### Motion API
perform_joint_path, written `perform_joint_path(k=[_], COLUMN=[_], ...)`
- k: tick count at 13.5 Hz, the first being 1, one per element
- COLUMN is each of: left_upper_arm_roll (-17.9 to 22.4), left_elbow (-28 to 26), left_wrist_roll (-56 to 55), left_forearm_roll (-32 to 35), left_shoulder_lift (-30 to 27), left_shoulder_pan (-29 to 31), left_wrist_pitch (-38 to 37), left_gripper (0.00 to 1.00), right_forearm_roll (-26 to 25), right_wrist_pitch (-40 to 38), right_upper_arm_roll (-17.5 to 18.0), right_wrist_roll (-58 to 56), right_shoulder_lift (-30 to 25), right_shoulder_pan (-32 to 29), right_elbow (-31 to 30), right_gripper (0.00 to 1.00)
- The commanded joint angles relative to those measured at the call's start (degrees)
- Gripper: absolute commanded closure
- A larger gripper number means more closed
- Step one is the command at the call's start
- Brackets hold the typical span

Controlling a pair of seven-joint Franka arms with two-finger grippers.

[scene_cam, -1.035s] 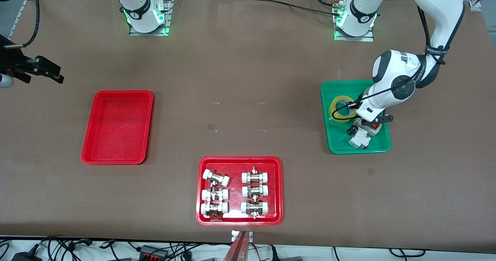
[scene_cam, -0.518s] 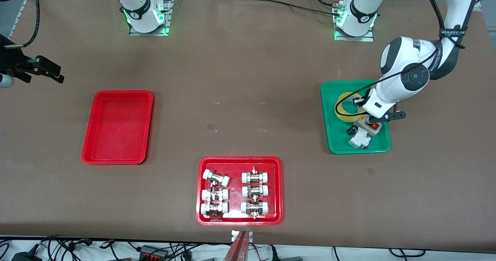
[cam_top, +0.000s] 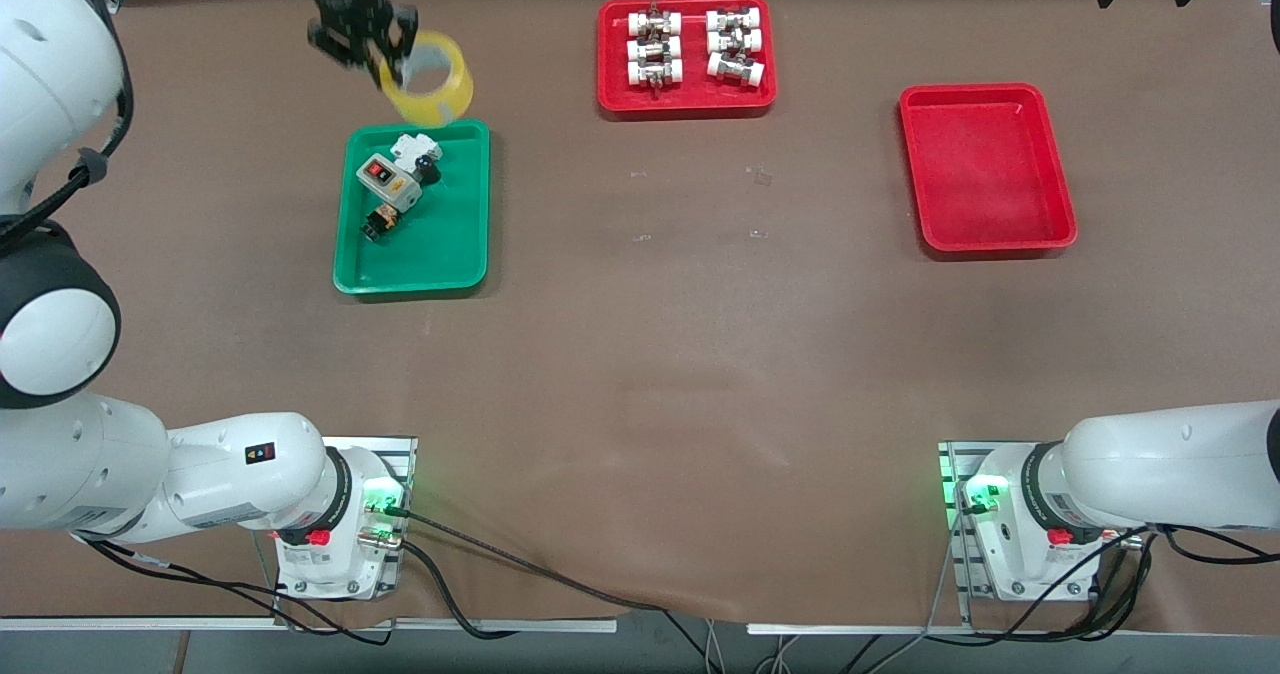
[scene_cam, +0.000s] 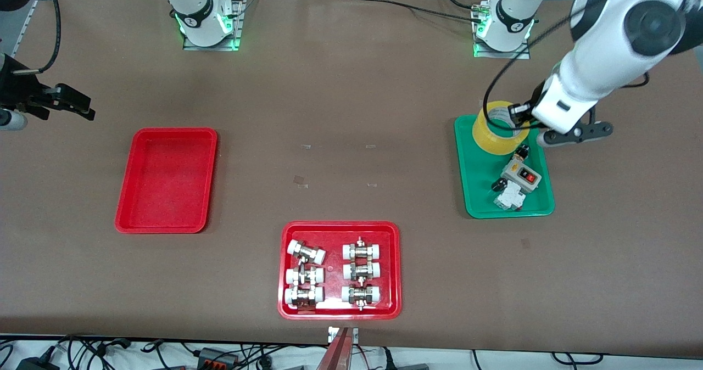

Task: Left arm passes tape to right arm into tray
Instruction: 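Lift the tape with the left gripper while the right gripper reaches toward it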

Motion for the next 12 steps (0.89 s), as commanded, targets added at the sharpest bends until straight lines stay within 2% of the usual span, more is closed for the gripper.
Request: perform_joint_path(k=[1, 3, 5, 9, 11, 12], left_upper_arm_roll=[-3.31, -4.46, -4.46, -4.38, -4.38, -4.2], left_elbow=[6.5, 6.77, 6.94, 16.86, 19.42, 19.34], left_wrist_roll=[-1.57, -6.03, -10.43, -19.73, -25.28, -28.17], left_forearm_roll=[-2.2, -4.83, -8.34, -9.85, -9.85, -9.51], left_shoulder_lift=[5.38, 7.49, 10.3, 21.97, 26.29, 27.44], left_shoulder_pan=[-1.35, -3.72, -7.32, -15.66, -18.92, -21.63], left_wrist_pitch=[-1.57, -0.52, 3.25, 7.75, 13.69, 19.21], left_gripper=[1.0, 1.0, 1.0, 1.0, 1.0, 1.0], right_forearm_roll=[1.09, 1.87, 5.37, 16.53, 22.24, 24.97], right_wrist_pitch=[-0.2, -0.28, -0.46, -2.04, -2.04, -2.04], right_upper_arm_roll=[0.46, 0.46, 0.46, 0.46, 0.46, 0.46], right_wrist_roll=[-1.24, -2.29, -2.29, -3.43, -6.15, -8.08], right_shoulder_lift=[1.22, 2.18, 3.41, 8.33, 10.44, 11.23], right_shoulder_pan=[0.96, 2.63, 2.81, 2.72, 3.07, 3.34], right_elbow=[0.35, 0.35, 0.35, 0.35, 0.35, 0.35], right_gripper=[0.0, 0.0, 0.0, 0.0, 0.0, 0.0])
